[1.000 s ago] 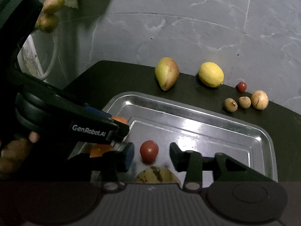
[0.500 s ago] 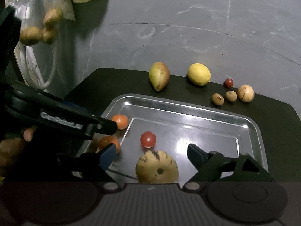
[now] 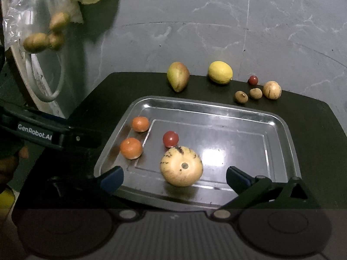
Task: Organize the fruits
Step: 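Open both tools to drop the tangerine and cherry tomato into the tray, then move both tools forward past the tray toward the fruit row, then grasp a small brown fruit with the left tool while the right tool grasps another, then carry both small brown fruits back over the tray with both tools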
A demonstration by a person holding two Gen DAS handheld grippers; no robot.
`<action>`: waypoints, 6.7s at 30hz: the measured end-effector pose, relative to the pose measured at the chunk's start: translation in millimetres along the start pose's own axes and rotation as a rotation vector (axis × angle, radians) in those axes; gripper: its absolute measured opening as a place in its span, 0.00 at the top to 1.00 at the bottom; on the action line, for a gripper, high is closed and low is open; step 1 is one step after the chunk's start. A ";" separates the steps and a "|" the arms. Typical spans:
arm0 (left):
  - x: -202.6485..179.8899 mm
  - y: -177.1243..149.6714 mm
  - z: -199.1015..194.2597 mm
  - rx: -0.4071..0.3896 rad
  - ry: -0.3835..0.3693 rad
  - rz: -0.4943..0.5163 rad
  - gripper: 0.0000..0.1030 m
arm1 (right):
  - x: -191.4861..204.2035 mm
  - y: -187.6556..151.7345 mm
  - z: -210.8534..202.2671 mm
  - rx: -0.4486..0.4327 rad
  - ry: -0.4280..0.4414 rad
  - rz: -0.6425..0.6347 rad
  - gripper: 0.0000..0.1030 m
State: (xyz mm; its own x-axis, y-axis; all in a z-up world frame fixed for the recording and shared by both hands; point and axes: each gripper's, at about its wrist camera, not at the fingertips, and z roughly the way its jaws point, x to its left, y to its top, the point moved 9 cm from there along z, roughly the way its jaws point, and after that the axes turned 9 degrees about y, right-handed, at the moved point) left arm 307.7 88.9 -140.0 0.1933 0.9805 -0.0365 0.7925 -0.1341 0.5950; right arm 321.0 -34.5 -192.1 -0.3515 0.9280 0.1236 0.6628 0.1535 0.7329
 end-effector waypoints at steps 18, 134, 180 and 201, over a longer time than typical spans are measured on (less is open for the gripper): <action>5.5 -1.1 -0.8 0.027 0.064 -0.015 0.01 | -7.4 -12.4 -1.8 0.105 -0.020 0.040 0.00; -232.2 142.2 139.9 -0.106 0.075 0.264 0.70 | -260.0 107.8 84.7 -0.032 0.242 0.432 0.72; -174.1 75.9 51.6 -0.116 -0.082 0.256 0.70 | -142.6 34.9 -9.7 -0.042 0.078 0.400 0.72; -184.1 37.6 40.7 -0.059 -0.185 0.388 0.70 | -115.9 -38.3 -17.3 0.002 -0.014 0.421 0.72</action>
State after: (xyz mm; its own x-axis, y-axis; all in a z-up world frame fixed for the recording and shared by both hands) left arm 325.5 -102.5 -143.5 0.5752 0.8159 0.0590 0.6070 -0.4741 0.6379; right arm 325.0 -153.8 -222.9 -0.0405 0.9144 0.4028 0.7476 -0.2397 0.6193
